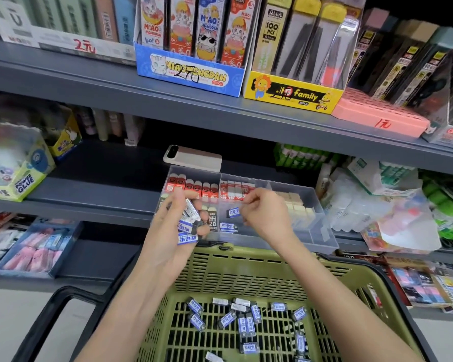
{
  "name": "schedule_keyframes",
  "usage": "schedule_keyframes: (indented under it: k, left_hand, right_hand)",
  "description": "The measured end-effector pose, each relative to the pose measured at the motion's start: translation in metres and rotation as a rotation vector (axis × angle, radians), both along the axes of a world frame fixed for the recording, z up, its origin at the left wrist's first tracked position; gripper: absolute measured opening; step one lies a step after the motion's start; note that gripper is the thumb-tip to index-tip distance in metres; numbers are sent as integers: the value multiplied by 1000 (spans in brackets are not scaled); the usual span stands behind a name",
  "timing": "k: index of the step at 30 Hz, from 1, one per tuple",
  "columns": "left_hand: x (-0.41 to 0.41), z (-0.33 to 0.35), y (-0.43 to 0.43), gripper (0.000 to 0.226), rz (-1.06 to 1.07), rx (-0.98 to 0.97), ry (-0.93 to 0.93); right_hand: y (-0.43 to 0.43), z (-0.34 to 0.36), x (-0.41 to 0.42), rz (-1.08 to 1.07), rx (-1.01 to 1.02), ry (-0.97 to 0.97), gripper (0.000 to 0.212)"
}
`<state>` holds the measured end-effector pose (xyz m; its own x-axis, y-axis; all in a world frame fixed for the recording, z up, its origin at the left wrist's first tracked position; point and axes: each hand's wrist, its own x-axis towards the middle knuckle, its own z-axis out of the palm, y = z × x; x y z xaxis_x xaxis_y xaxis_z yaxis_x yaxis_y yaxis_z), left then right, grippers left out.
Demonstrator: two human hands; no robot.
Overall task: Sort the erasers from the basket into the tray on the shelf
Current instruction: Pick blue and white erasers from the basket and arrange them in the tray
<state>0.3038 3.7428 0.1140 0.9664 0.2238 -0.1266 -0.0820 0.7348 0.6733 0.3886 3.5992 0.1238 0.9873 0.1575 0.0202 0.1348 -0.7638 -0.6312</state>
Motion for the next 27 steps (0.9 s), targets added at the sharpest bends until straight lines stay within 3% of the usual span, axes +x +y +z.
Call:
schedule_keyframes:
  k: [4, 7, 13, 16, 18, 20, 23, 26, 27]
  left_hand:
    - [1, -1, 0, 28, 0, 4, -5]
    - [1, -1, 0, 30, 0, 2, 0]
    - [2, 1, -3, 38, -5, 12, 12]
    - [2, 1, -3, 45, -19, 43, 16]
    - [2, 0, -4, 47, -29, 48, 17]
    - [2, -1, -5, 47, -34, 66, 7]
    - [2, -3, -9, 49, -37, 105, -11]
    - [1, -7, -12, 53, -68, 193, -22]
    - [0, -7, -13, 53, -78, 213, -22]
  right_hand:
    - [12, -19, 0, -22, -94, -49, 9]
    - [16, -22, 2, -27, -206, -60, 20]
    - [14, -14, 5, 40, -341, 87, 38]
    - [11, -7, 1, 72, -352, 76, 37]
    - [9, -2, -5, 95, -279, -45, 36]
    - [9, 6, -16, 151, -24, -120, 34]
    - [13, 23, -36, 326, 321, -72, 29]
    - [17, 31, -47, 455, 256, 14, 4]
    - [18, 31, -47, 466, 191, 10, 13]
